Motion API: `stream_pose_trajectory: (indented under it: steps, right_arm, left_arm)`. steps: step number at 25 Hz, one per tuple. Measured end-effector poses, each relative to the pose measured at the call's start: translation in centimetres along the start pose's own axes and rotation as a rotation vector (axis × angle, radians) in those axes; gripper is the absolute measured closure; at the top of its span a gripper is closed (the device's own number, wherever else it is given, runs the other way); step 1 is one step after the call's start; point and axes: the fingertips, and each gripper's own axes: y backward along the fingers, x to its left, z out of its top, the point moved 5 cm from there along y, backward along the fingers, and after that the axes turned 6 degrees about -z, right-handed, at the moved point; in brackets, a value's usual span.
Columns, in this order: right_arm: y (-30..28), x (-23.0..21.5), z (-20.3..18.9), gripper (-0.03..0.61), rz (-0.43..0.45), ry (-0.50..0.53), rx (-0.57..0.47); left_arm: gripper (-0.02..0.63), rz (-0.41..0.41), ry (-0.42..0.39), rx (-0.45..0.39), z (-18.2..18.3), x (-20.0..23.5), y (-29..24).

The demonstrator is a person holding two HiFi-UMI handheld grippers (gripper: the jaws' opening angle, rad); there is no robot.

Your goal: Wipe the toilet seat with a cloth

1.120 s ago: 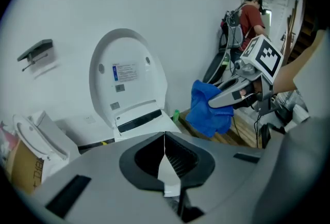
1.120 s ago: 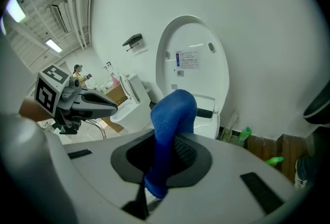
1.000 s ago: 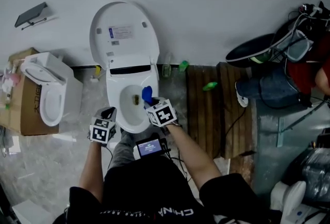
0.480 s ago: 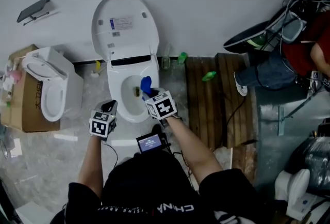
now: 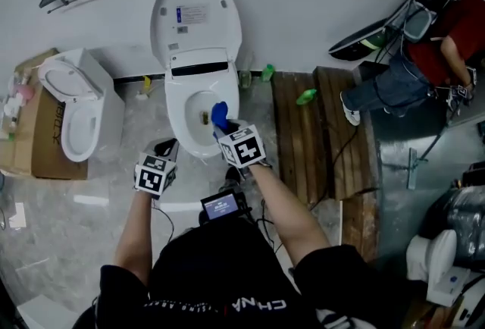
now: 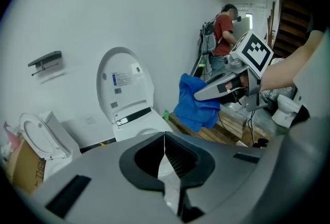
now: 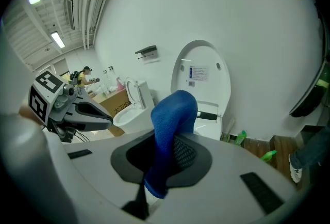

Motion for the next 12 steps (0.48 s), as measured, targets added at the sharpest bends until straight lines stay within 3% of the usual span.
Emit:
stream_pose_trajectory:
  steps: [12]
  right_arm:
    - [8.8, 7.1, -6.5, 0.529, -0.049, 0.097, 0.005]
  left_arm:
    - [0.601, -0.063, -0.036, -0.018, -3.8, -5.8, 5.1]
